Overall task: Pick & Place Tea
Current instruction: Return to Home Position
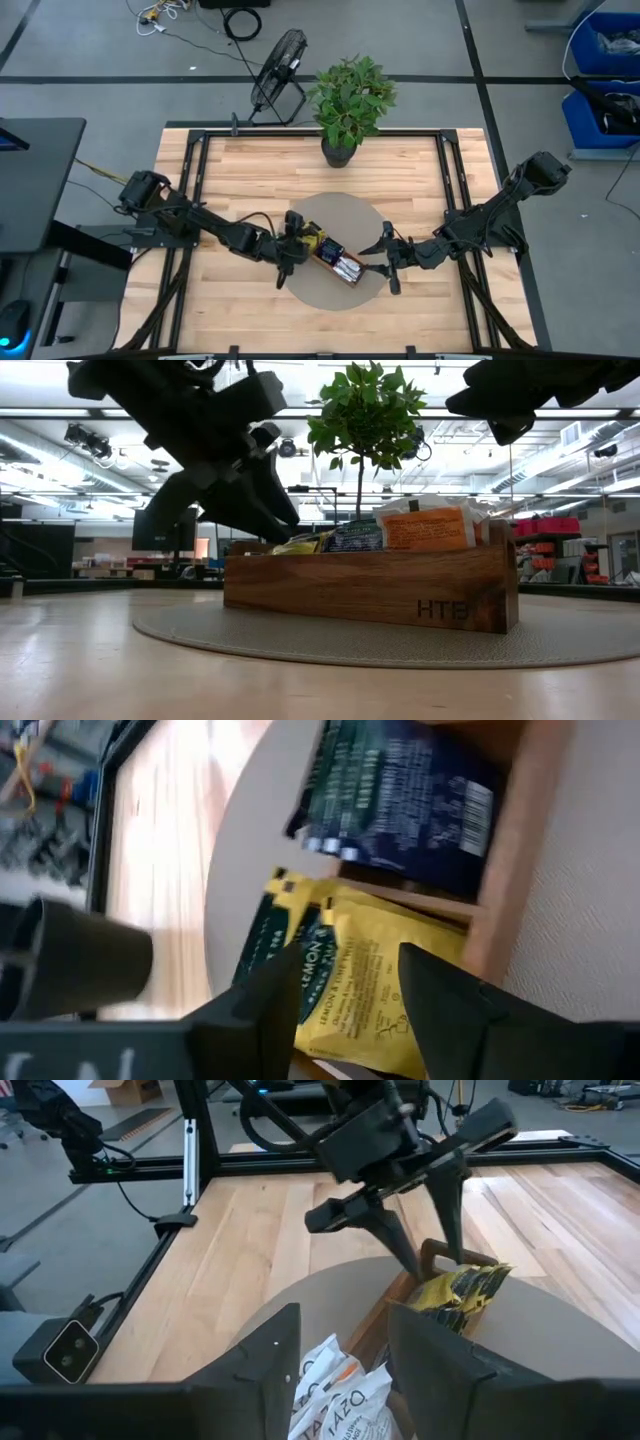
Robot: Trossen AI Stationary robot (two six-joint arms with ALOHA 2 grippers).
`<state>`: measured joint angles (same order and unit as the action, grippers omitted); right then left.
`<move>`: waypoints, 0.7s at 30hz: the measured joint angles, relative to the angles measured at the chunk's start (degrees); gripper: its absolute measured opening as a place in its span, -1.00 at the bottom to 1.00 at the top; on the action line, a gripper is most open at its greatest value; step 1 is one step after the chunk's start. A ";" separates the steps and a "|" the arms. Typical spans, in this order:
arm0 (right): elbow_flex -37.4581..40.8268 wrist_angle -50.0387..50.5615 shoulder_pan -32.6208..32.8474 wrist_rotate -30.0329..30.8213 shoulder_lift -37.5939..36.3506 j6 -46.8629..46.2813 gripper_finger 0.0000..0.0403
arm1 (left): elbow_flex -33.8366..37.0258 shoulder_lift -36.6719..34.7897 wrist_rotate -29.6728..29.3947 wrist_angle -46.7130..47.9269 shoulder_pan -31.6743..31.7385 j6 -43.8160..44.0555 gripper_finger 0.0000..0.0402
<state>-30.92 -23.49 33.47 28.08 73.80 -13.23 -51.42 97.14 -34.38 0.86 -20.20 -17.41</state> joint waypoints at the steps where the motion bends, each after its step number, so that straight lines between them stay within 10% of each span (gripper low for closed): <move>1: 0.00 0.00 0.00 0.00 0.00 0.00 -0.19 | 0.00 0.00 -0.05 0.00 -0.51 -1.34 -0.13; 7: 0.00 -0.33 0.00 -0.02 0.00 -0.11 -0.19 | 0.07 -0.97 -4.75 -0.31 -1.53 5.58 -0.10; 16: -0.02 -3.13 0.69 0.04 0.00 2.84 -0.19 | 0.09 -2.01 16.08 -9.05 -1.02 17.61 -0.26; 21: 1.01 -8.77 2.92 0.02 -0.02 6.40 -0.19 | 4.78 -2.08 22.72 -28.91 -2.34 17.27 -0.39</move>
<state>-29.91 -32.26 36.39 28.09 73.78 -6.84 -46.64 95.07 -11.65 -28.05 -22.54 -0.14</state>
